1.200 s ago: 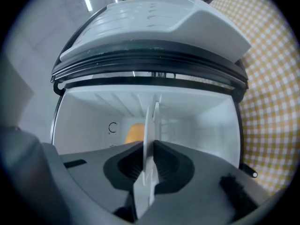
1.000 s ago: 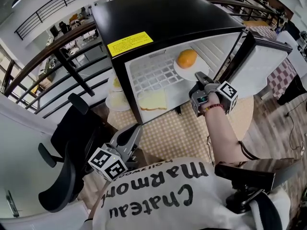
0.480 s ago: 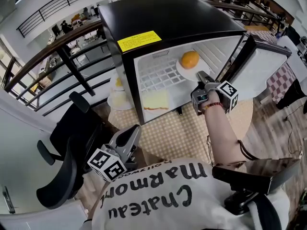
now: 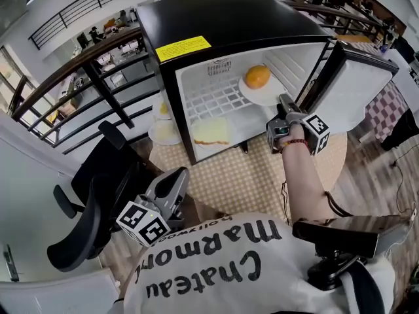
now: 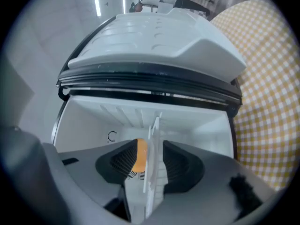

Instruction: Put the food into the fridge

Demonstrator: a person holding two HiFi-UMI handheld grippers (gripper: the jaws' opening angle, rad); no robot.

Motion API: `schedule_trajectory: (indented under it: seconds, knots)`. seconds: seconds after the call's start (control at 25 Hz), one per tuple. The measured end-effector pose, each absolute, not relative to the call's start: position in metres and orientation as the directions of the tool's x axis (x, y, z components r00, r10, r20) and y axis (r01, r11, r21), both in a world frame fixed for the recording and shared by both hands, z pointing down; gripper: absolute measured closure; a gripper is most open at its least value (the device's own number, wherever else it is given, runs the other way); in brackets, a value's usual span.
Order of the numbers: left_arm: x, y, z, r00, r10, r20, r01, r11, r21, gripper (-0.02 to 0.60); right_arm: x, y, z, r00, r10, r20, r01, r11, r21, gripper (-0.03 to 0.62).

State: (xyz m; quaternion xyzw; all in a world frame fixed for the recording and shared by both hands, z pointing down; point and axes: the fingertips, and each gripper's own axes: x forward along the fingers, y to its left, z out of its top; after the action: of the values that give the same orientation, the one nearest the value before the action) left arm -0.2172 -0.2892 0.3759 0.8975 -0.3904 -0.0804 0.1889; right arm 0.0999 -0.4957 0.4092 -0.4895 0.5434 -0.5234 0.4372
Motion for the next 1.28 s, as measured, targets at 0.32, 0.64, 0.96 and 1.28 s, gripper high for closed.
schedule_trajectory:
  seconds: [0.32,0.64,0.96,1.28]
  knots:
    - [-0.195,-0.277,0.381,0.658,-0.753,0.004,-0.683,-0.594,0.425,0.577,0.124,-0.450,0.386,-0.235,-0.969,-0.077,-0.141,0.113,-0.984,0.418]
    - [-0.136,-0.261,0.408,0.649,-0.759,0.051,-0.684,-0.553,0.476,0.577,0.131,-0.390,0.386,-0.458,-0.888,-0.029,-0.466,0.268,-0.844,0.418]
    - [-0.064,-0.222,0.433,0.652,-0.756,0.063,-0.685,-0.550,0.478,0.577,0.126,-0.316,0.429,-0.655,-0.744,0.133,-0.632,0.443,-0.635,0.443]
    - [-0.032,-0.191,0.428,0.626,-0.778,0.061,-0.707,-0.533,0.464,0.577,0.152,-0.281,0.442,-0.687,-0.705,0.174,-0.645,0.482,-0.592,0.564]
